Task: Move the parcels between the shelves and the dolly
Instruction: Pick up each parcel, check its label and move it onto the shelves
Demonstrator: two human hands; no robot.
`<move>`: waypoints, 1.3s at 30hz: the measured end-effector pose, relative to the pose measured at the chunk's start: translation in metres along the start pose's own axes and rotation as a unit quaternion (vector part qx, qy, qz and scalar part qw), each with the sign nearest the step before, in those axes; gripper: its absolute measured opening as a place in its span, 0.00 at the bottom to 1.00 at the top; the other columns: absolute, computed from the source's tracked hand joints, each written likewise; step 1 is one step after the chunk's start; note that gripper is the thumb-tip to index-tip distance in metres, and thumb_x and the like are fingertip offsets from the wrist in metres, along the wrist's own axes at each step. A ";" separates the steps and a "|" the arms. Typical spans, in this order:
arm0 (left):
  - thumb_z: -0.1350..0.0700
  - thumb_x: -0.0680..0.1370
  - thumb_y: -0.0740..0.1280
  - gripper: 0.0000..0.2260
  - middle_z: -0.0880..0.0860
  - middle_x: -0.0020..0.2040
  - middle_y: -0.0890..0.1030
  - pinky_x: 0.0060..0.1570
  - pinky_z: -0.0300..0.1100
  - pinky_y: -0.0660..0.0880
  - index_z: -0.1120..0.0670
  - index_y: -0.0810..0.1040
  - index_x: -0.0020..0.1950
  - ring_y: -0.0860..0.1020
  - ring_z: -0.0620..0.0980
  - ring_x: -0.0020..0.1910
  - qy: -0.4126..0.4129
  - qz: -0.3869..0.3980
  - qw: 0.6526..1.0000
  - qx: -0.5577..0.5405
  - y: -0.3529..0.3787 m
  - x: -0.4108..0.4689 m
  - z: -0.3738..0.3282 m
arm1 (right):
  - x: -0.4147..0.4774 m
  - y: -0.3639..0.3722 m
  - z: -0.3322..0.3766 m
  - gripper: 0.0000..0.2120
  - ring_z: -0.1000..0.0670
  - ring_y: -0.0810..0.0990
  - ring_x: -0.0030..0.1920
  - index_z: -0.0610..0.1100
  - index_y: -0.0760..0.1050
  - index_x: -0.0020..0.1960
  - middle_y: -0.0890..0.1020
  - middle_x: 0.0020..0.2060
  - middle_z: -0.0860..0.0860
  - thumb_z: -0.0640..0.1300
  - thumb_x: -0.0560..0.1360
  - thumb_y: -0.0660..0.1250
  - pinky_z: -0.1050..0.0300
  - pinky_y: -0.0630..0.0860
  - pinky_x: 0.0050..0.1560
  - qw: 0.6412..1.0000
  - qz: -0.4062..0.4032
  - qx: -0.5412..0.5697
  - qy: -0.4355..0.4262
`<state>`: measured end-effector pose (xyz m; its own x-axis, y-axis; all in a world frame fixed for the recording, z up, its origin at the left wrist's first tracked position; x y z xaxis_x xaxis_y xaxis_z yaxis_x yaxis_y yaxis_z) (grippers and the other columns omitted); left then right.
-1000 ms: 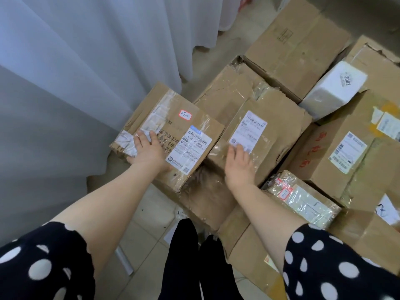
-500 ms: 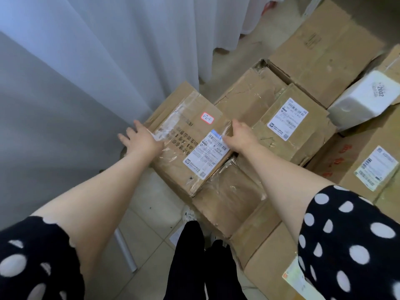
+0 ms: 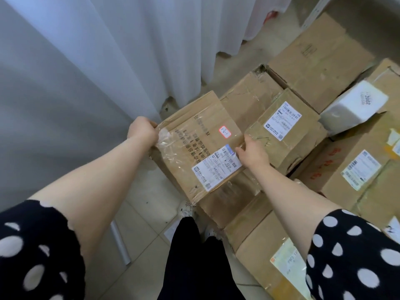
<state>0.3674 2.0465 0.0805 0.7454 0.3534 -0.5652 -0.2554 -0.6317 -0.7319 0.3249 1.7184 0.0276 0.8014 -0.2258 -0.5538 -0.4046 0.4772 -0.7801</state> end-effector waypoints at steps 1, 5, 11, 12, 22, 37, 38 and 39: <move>0.62 0.76 0.64 0.08 0.60 0.48 0.83 0.49 0.52 0.80 0.57 0.83 0.51 0.82 0.61 0.44 -0.003 0.009 1.000 0.000 0.000 -0.003 -0.001 | -0.001 -0.006 0.000 0.17 0.38 0.72 0.61 0.45 0.69 0.64 0.76 0.57 0.40 0.48 0.78 0.61 0.45 0.71 0.60 1.000 -0.014 0.001 0.004; 0.63 0.76 0.63 0.07 0.60 0.43 0.83 0.43 0.53 0.82 0.55 0.79 0.42 0.83 0.61 0.37 -0.024 0.042 0.999 -0.016 0.014 -0.021 0.003 | -0.005 -0.014 -0.011 0.16 0.39 0.70 0.64 0.47 0.69 0.63 0.75 0.61 0.41 0.51 0.79 0.58 0.44 0.68 0.63 0.998 -0.014 -0.041 0.044; 0.59 0.77 0.64 0.15 0.59 0.57 0.80 0.56 0.49 0.77 0.57 0.77 0.63 0.79 0.60 0.55 -0.016 0.090 0.996 -0.010 0.063 -0.037 0.019 | -0.018 0.028 -0.010 0.29 0.38 0.53 0.74 0.54 0.53 0.77 0.54 0.76 0.44 0.47 0.79 0.60 0.43 0.60 0.70 0.997 0.070 -0.002 0.040; 0.59 0.77 0.62 0.14 0.60 0.56 0.80 0.56 0.48 0.76 0.58 0.77 0.62 0.78 0.60 0.55 -0.017 0.091 0.996 0.004 0.064 -0.036 0.022 | -0.021 0.030 -0.010 0.30 0.39 0.50 0.75 0.55 0.53 0.77 0.52 0.76 0.44 0.46 0.79 0.61 0.43 0.60 0.70 0.996 0.067 0.008 0.051; 0.65 0.74 0.64 0.10 0.59 0.47 0.82 0.50 0.48 0.78 0.59 0.80 0.54 0.80 0.59 0.47 -0.024 0.061 0.997 0.040 0.056 -0.015 0.028 | -0.019 0.022 0.005 0.30 0.42 0.54 0.74 0.55 0.55 0.76 0.57 0.74 0.44 0.45 0.78 0.62 0.46 0.66 0.64 0.998 0.041 0.011 0.048; 0.55 0.76 0.62 0.20 0.62 0.66 0.68 0.63 0.51 0.69 0.59 0.68 0.67 0.67 0.62 0.66 -0.035 0.078 0.987 0.138 0.061 -0.023 0.013 | -0.030 0.014 -0.008 0.30 0.42 0.54 0.75 0.51 0.59 0.76 0.56 0.75 0.44 0.36 0.76 0.60 0.47 0.67 0.66 0.997 0.032 0.049 0.044; 0.53 0.76 0.63 0.23 0.62 0.68 0.65 0.65 0.53 0.67 0.57 0.65 0.69 0.64 0.61 0.68 -0.037 0.073 0.985 0.150 0.061 -0.028 0.011 | -0.033 0.010 -0.012 0.29 0.42 0.57 0.74 0.49 0.61 0.75 0.59 0.74 0.44 0.35 0.75 0.60 0.47 0.68 0.64 0.997 0.019 0.060 0.051; 0.51 0.75 0.64 0.25 0.61 0.69 0.63 0.67 0.55 0.64 0.56 0.63 0.71 0.60 0.61 0.71 -0.035 0.064 0.983 0.167 0.060 -0.033 0.008 | -0.036 0.007 -0.016 0.28 0.42 0.60 0.72 0.48 0.63 0.74 0.61 0.72 0.44 0.35 0.75 0.60 0.48 0.69 0.63 0.996 0.007 0.070 0.059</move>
<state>0.3228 2.0026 0.0520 0.6535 0.3392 -0.6766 -0.5404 -0.4168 -0.7309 0.2866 1.7164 0.0375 0.7353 -0.3129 -0.6012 -0.3434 0.5927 -0.7285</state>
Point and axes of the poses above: each hand's wrist, its own x-axis towards the middle knuckle, its own y-axis out of the palm, z = x × y, the point moved 10 cm from there along x, towards the middle knuckle
